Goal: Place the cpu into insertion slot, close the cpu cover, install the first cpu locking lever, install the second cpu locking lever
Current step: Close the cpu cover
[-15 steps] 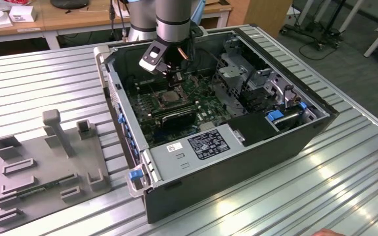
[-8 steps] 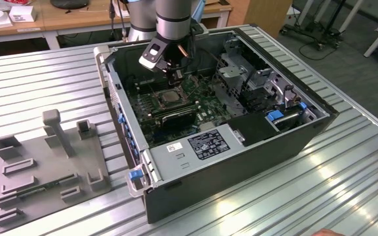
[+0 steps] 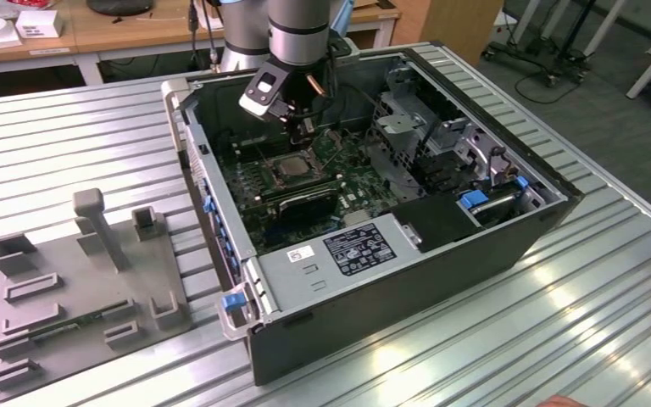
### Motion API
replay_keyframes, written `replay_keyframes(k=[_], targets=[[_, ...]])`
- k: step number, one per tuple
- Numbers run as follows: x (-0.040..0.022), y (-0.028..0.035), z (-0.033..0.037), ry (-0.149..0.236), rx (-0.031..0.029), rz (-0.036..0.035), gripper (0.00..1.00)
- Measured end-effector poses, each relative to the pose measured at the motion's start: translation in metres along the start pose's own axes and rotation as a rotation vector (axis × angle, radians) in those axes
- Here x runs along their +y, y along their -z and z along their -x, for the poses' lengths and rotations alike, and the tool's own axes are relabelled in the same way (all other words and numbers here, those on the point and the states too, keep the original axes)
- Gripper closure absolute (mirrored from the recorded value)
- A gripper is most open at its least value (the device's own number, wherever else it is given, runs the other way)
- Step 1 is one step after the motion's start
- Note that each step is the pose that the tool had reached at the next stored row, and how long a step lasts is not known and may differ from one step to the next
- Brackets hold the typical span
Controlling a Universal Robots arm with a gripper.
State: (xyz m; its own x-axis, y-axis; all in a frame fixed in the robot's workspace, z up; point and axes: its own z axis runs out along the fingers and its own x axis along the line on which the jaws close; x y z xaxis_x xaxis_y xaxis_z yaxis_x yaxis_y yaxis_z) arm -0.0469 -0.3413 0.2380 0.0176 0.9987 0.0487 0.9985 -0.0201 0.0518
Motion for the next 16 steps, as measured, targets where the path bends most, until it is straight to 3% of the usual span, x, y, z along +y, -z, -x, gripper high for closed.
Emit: replay_keyframes(k=[16], targets=[[0.0005, 0.0103, -0.0005, 0.000, 0.0009, -0.0001, 0.89]])
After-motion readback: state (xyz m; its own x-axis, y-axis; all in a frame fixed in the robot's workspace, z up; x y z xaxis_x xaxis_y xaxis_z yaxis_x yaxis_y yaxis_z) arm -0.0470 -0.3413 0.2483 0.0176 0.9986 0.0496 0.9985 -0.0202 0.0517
